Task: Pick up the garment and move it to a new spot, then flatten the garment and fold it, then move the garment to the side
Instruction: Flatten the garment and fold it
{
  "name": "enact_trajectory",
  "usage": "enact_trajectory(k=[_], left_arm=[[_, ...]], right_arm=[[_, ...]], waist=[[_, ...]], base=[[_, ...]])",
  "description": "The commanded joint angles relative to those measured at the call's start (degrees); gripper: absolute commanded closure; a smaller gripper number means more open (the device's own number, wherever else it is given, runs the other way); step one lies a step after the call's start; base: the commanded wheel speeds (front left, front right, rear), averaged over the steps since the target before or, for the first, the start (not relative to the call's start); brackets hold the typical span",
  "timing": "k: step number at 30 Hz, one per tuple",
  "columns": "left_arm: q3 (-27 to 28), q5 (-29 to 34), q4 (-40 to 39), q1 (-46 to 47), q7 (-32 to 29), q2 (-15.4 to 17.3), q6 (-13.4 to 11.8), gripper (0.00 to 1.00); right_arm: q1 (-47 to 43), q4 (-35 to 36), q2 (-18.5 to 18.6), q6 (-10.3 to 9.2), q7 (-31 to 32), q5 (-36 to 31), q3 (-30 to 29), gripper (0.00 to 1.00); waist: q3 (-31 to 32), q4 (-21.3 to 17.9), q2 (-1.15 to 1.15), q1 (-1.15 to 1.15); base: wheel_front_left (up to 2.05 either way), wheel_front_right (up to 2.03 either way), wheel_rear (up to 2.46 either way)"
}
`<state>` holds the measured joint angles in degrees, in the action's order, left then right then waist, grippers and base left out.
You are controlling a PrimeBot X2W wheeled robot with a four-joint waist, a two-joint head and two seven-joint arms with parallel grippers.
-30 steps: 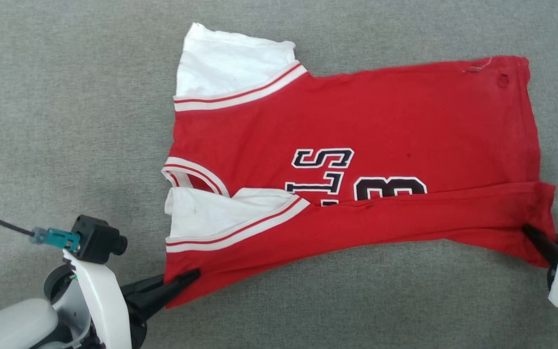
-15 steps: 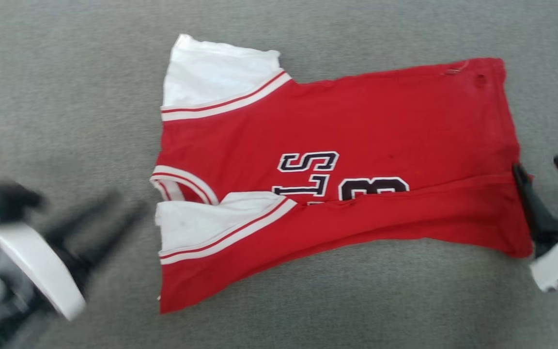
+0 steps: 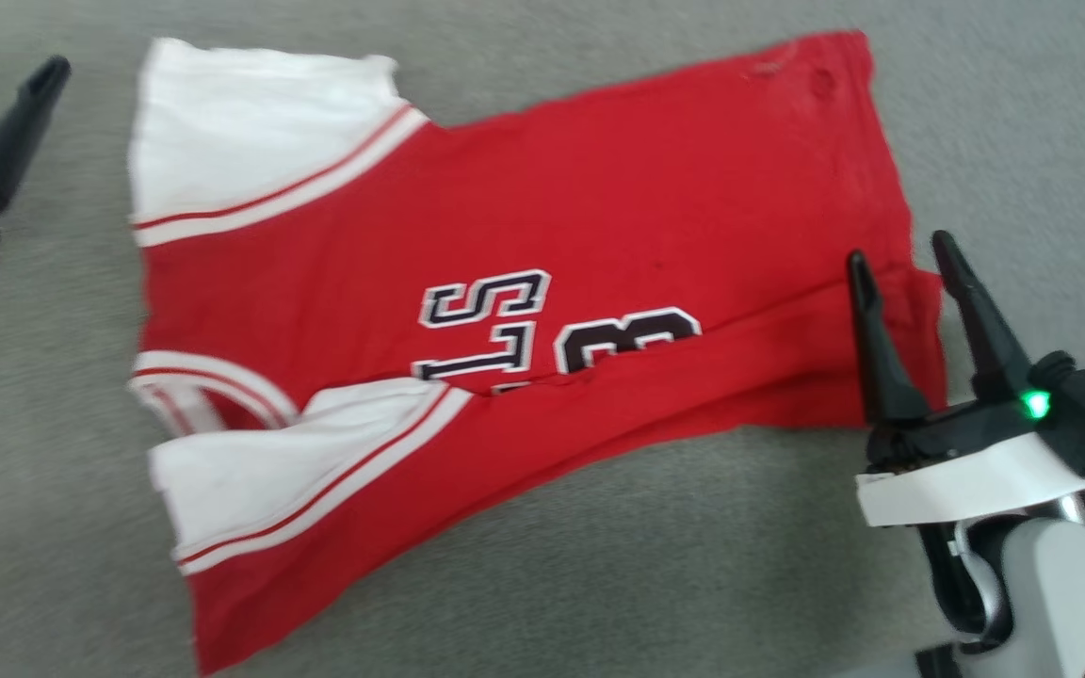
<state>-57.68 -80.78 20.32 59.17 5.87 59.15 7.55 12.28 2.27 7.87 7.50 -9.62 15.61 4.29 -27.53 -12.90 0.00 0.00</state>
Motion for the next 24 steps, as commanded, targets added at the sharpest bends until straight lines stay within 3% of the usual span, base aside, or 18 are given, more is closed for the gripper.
enact_trajectory(k=[1,9,15,16,17,19,20,24], left_arm=[[-0.79,-0.49,1.44,2.37,-4.25,-0.25,-0.13,0.00],[-4.80,-1.99,7.39,12.14,-26.14,2.16,-0.13,0.00],[-5.92,-7.20,5.06,14.18,-38.31,3.11,-0.13,0.00],[-6.42,-6.75,4.10,14.60,-39.52,3.20,-0.11,0.23],[-6.42,-6.75,4.10,14.60,-39.52,3.20,-0.11,0.23],[-6.77,-6.07,3.21,15.05,-40.23,3.23,-0.09,0.91],[-6.88,-5.91,2.87,15.34,-40.41,3.24,-0.08,1.00],[-7.17,-4.91,1.98,16.30,-39.09,2.66,-0.09,1.00]], right_arm=[[0.87,-0.83,-0.83,-0.02,-1.12,0.14,0.42,0.00],[2.69,-5.94,-3.19,-0.02,-4.18,1.78,3.04,0.00],[3.13,-8.06,-3.60,-0.02,-5.14,2.64,3.77,0.00],[3.41,-8.32,-3.60,-0.02,-5.23,2.61,3.77,0.00],[3.41,-8.32,-3.60,-0.02,-5.23,2.61,3.77,0.00],[4.29,-8.79,-3.19,-0.02,-5.27,2.43,4.17,0.00],[4.93,-9.03,-2.79,-0.02,-5.05,2.16,4.35,0.00],[9.52,-9.91,-0.80,-0.02,0.04,2.59,5.25,0.00]], waist=[[-3.59,-3.75,0.00,0.00],[-6.99,-8.71,0.00,0.00],[-7.78,-9.92,0.00,0.00],[-7.86,-9.90,0.00,0.00],[-7.86,-9.90,0.00,0.00],[-7.89,-9.76,0.00,0.00],[-7.91,-9.70,0.00,0.00],[-7.83,-9.13,0.00,0.00]], base=[[0.00,0.00,0.00],[0.00,0.00,0.00],[0.00,0.00,0.00],[0.00,0.00,0.00],[0.00,0.00,0.00],[0.00,0.00,0.00],[0.00,0.00,0.00],[0.00,0.00,0.00]])
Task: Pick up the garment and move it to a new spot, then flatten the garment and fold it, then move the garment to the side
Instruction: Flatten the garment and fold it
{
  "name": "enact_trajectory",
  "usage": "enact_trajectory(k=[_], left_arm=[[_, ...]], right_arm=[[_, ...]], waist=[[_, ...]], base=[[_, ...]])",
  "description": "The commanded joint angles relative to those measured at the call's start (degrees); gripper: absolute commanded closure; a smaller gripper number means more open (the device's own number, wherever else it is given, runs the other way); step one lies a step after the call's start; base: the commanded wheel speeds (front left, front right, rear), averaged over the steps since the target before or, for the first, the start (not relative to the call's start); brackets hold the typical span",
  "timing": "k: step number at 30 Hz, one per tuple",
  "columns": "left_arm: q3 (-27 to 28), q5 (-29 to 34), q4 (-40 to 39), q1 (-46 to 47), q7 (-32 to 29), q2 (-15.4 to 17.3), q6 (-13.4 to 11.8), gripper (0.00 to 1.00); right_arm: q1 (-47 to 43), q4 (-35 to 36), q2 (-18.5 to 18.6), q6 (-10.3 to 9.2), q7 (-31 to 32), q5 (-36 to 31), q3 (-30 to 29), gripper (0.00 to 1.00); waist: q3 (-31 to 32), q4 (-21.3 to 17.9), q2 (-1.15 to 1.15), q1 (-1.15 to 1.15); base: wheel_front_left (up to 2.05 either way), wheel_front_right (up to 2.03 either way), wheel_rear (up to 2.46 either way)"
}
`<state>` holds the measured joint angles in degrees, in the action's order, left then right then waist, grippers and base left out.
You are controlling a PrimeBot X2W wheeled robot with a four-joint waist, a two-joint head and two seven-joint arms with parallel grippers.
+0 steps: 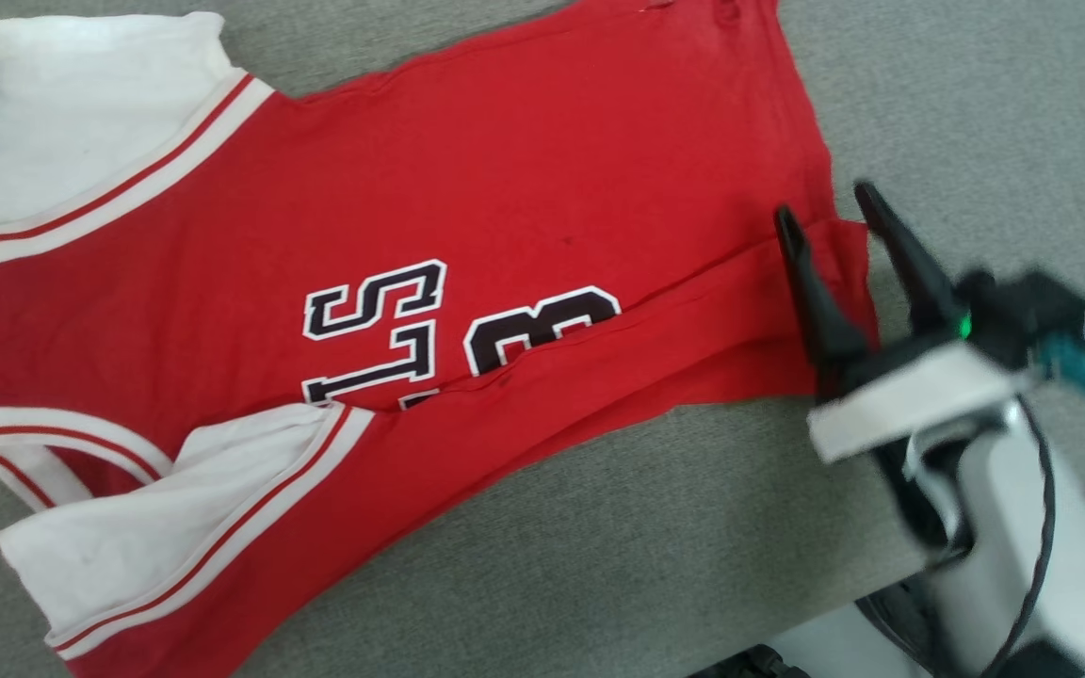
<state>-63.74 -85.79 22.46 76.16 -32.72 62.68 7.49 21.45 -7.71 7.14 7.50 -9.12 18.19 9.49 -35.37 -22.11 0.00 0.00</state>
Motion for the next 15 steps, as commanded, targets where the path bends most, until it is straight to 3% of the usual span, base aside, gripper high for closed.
enact_trajectory(k=[1,2,8,15], left_arm=[[-1.13,0.28,-0.29,-0.37,-0.21,-1.08,-0.02,1.00],[-1.30,0.79,-0.65,0.12,0.37,-1.72,-0.02,1.00],[-1.97,1.66,-2.24,1.55,2.39,-4.30,-0.02,1.00],[-3.52,2.35,-5.49,1.90,6.48,-6.44,-0.02,1.00]], right_arm=[[2.04,-0.33,1.19,-0.02,1.76,-0.35,0.47,0.00],[5.79,-1.23,3.14,-0.02,6.53,0.05,1.68,0.00],[18.52,-5.58,8.99,-0.02,21.71,5.97,3.49,0.00],[29.65,-13.59,12.30,-0.02,37.11,11.04,2.17,0.00]], waist=[[-0.05,0.35,0.00,0.00],[-0.24,1.07,0.00,0.00],[-1.16,4.48,0.00,0.00],[-2.27,8.60,0.00,0.00]], base=[[0.00,0.00,0.00],[0.00,0.00,0.00],[0.00,0.00,0.00],[0.00,0.00,0.00]])
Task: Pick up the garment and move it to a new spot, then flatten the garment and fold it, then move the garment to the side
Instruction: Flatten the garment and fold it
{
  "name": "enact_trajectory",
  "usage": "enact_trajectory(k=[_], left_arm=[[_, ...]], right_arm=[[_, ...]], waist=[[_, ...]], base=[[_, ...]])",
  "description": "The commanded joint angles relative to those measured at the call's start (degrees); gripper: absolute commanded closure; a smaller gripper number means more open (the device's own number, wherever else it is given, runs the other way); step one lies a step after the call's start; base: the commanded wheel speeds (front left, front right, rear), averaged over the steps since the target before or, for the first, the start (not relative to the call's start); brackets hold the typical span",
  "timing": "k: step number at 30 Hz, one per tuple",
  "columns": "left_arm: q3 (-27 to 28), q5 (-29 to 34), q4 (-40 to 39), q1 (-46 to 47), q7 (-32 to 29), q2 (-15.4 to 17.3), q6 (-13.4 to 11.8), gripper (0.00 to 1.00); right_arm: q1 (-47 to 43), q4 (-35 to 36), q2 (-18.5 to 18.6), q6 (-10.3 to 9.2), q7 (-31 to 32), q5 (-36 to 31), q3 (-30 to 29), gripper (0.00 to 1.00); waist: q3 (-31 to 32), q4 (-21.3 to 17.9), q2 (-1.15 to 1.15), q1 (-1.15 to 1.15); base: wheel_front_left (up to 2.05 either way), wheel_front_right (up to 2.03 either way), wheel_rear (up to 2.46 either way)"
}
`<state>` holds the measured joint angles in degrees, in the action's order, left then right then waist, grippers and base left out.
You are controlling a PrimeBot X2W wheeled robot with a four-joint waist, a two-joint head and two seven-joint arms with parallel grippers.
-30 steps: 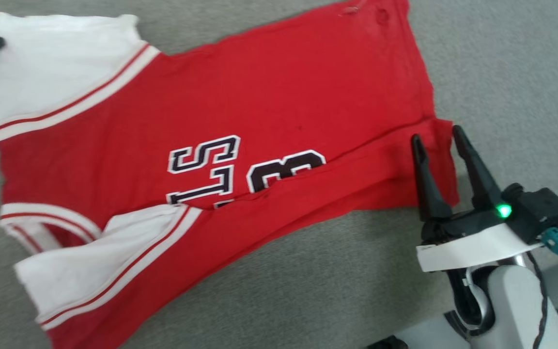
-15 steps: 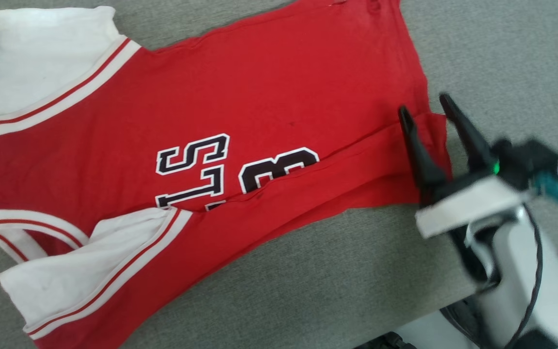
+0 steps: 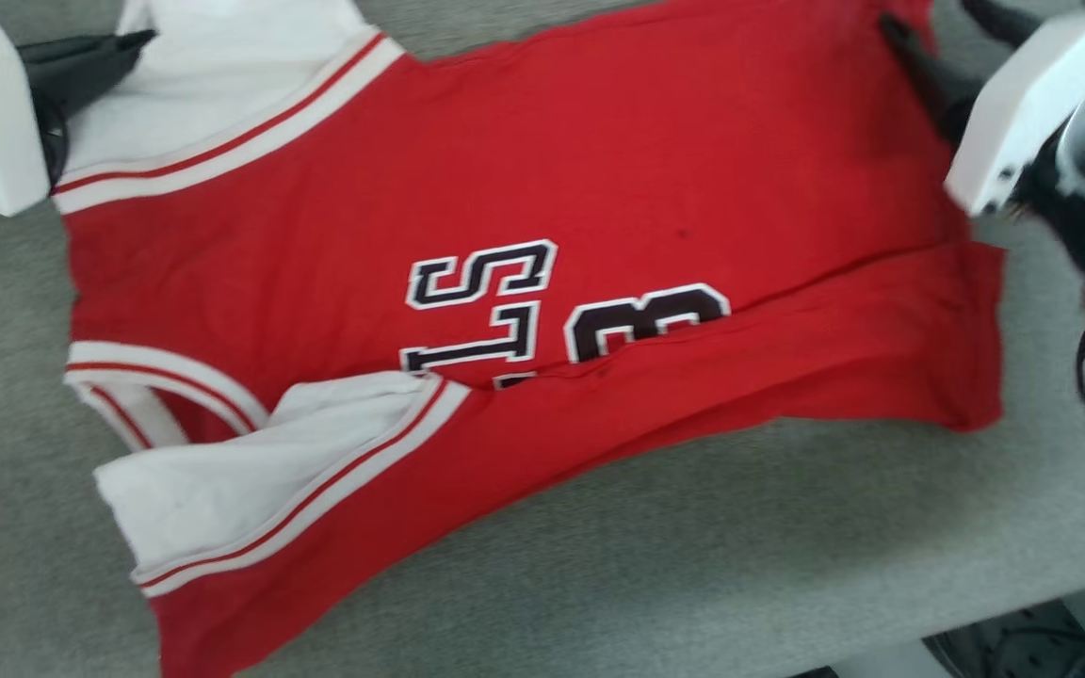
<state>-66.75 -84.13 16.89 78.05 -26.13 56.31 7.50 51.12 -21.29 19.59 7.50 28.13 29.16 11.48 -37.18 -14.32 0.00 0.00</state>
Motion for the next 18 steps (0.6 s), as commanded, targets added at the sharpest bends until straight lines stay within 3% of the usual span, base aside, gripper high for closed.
enact_trajectory(k=[1,7,9,10,11,18], left_arm=[[-0.89,0.75,-0.25,0.04,0.25,-0.39,-0.03,1.00],[-2.59,0.15,-1.28,0.76,1.92,-1.81,-0.08,1.00],[-2.92,-0.19,-1.76,0.78,2.64,-2.12,-0.08,1.00],[-3.01,-0.37,-1.93,0.81,3.08,-2.29,-0.08,1.00],[-3.03,-0.66,-2.25,0.78,3.55,-2.38,-0.08,1.00],[-1.85,-3.99,-8.18,-0.88,8.48,-0.80,-0.08,1.00]], right_arm=[[1.09,-0.83,-0.01,-0.01,1.24,0.57,0.48,0.00],[4.33,-5.39,0.42,-0.01,7.43,1.94,0.42,0.00],[4.75,-5.90,0.35,-0.01,7.80,1.78,0.27,0.59],[4.82,-6.01,0.29,-0.02,7.49,1.85,0.02,0.84],[4.76,-6.13,0.21,-0.02,7.17,2.02,-0.25,1.00],[3.27,-4.61,1.63,-0.02,4.88,2.51,-0.84,1.00]], waist=[[-0.64,1.32,0.00,0.00],[-1.07,3.60,0.00,0.00],[-0.96,3.96,0.00,0.00],[-0.81,4.15,0.00,0.00],[-0.64,4.31,0.00,0.00],[3.11,5.67,0.00,0.00]], base=[[0.00,0.00,0.00],[0.00,0.00,0.00],[0.00,0.00,0.00],[0.00,0.00,0.00],[0.00,0.00,0.00],[0.00,0.00,0.00]])
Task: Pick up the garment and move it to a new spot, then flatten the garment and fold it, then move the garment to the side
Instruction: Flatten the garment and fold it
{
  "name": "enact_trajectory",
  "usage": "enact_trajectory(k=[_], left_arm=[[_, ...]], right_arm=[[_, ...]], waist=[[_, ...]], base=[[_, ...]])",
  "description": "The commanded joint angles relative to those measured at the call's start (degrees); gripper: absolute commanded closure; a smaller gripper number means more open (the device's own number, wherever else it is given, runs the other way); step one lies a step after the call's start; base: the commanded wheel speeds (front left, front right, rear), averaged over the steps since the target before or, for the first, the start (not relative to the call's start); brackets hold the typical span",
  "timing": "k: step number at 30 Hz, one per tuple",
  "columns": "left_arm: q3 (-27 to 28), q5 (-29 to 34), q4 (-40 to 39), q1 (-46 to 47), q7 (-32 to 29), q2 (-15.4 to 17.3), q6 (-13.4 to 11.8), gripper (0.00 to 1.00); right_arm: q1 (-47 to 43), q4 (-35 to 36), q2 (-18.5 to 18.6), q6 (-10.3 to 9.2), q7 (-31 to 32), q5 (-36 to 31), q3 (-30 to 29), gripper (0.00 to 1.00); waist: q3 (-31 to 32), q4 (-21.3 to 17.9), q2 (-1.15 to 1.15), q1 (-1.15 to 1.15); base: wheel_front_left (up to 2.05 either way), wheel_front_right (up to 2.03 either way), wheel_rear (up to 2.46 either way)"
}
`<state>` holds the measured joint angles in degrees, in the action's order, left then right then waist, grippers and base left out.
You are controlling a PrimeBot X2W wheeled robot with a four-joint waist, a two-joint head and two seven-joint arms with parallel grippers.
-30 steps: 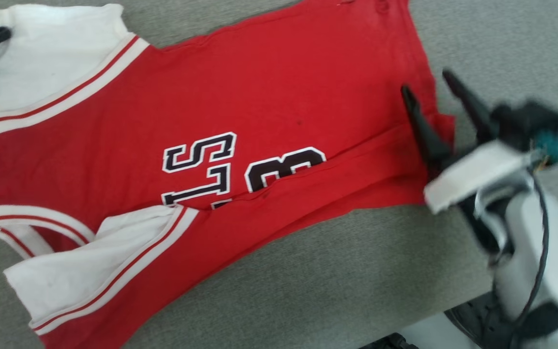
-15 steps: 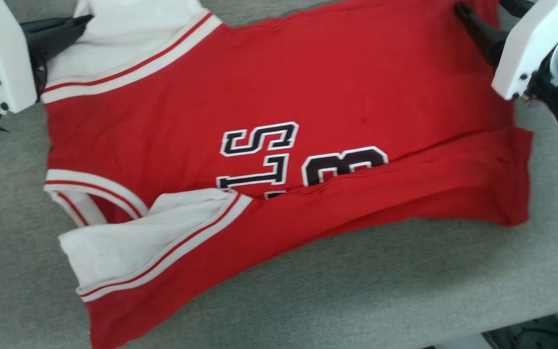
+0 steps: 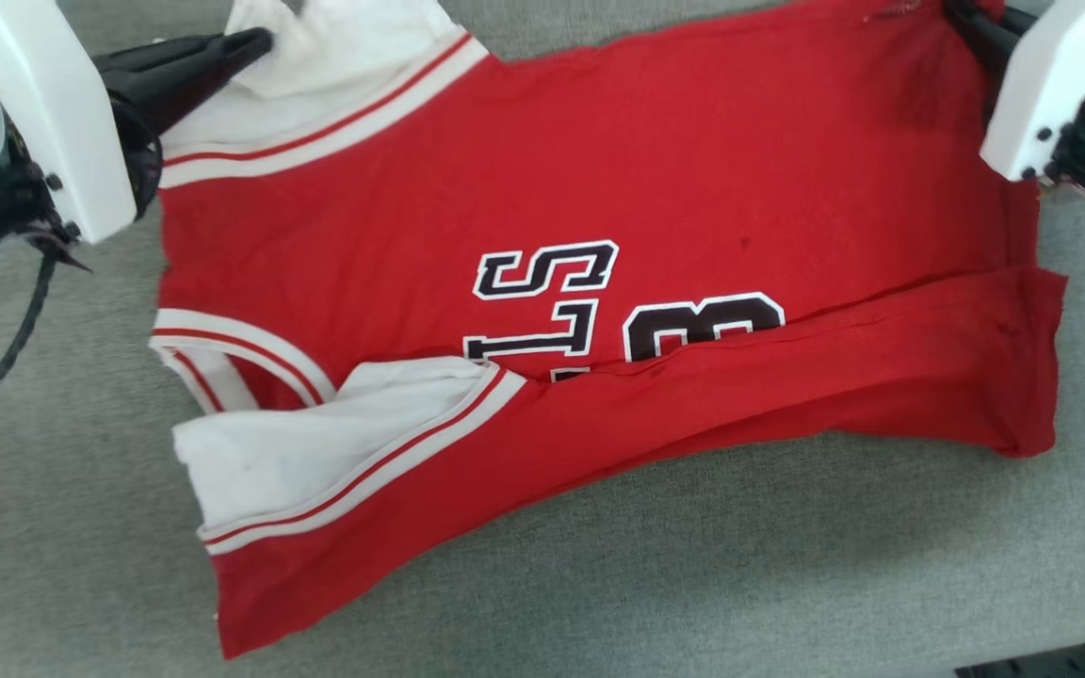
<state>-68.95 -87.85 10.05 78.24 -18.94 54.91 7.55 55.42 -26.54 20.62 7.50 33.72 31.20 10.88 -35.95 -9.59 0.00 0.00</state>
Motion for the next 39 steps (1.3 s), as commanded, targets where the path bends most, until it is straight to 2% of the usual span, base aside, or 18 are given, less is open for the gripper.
enact_trajectory(k=[1,6,9,14,19,23,30,38,39], left_arm=[[0.32,-0.55,-2.59,-1.82,2.41,0.58,-0.13,1.00],[0.75,-1.79,-8.13,-4.82,6.73,1.84,-0.13,1.00],[0.13,-1.22,-12.21,-8.35,10.36,3.43,-0.13,1.00],[-1.23,-0.32,-18.85,-15.52,17.41,7.17,-0.13,1.00],[-2.69,0.52,-23.88,-23.59,24.90,10.64,-0.13,1.00],[-3.55,1.36,-26.42,-30.24,29.99,11.78,-0.13,1.00],[-4.06,3.38,-22.90,-38.99,33.39,8.64,-0.13,1.00],[-3.92,3.31,-15.52,-40.28,34.01,3.07,-0.13,1.00],[-3.96,3.44,-14.91,-40.31,34.04,2.65,-0.13,1.00]], right_arm=[[-1.82,1.21,1.28,-0.02,-1.21,0.49,-0.45,1.00],[-6.72,5.47,4.80,-0.02,-1.94,1.45,-0.90,1.00],[-12.27,10.22,7.60,-0.02,-1.19,2.63,-1.56,1.00],[-23.15,18.46,10.13,-0.02,0.52,4.50,-4.58,1.00],[-33.07,25.70,9.97,-0.02,1.88,4.53,-8.35,1.00],[-39.82,29.27,8.37,-0.02,2.51,3.70,-11.91,1.00],[-47.23,31.52,4.40,-0.02,1.73,2.78,-15.92,1.00],[-43.83,24.99,0.45,-0.02,-1.52,1.75,-15.63,1.00],[-43.47,24.16,0.29,-0.02,-1.88,1.58,-15.27,0.98]], waist=[[2.95,1.49,0.00,0.00],[6.73,3.69,0.00,0.00],[9.36,5.07,0.00,0.00],[12.81,6.68,0.00,0.00],[14.34,7.24,0.00,0.00],[14.69,7.59,0.00,0.00],[13.93,7.98,0.00,0.00],[13.00,7.12,0.00,0.00],[12.98,7.04,0.00,0.00]], base=[[0.00,0.00,0.00],[0.00,0.00,0.00],[0.00,0.00,0.00],[0.00,0.00,0.00],[0.00,0.00,0.00],[0.00,0.00,0.00],[0.00,0.00,0.00],[0.00,0.00,0.00],[0.00,0.00,0.00]])
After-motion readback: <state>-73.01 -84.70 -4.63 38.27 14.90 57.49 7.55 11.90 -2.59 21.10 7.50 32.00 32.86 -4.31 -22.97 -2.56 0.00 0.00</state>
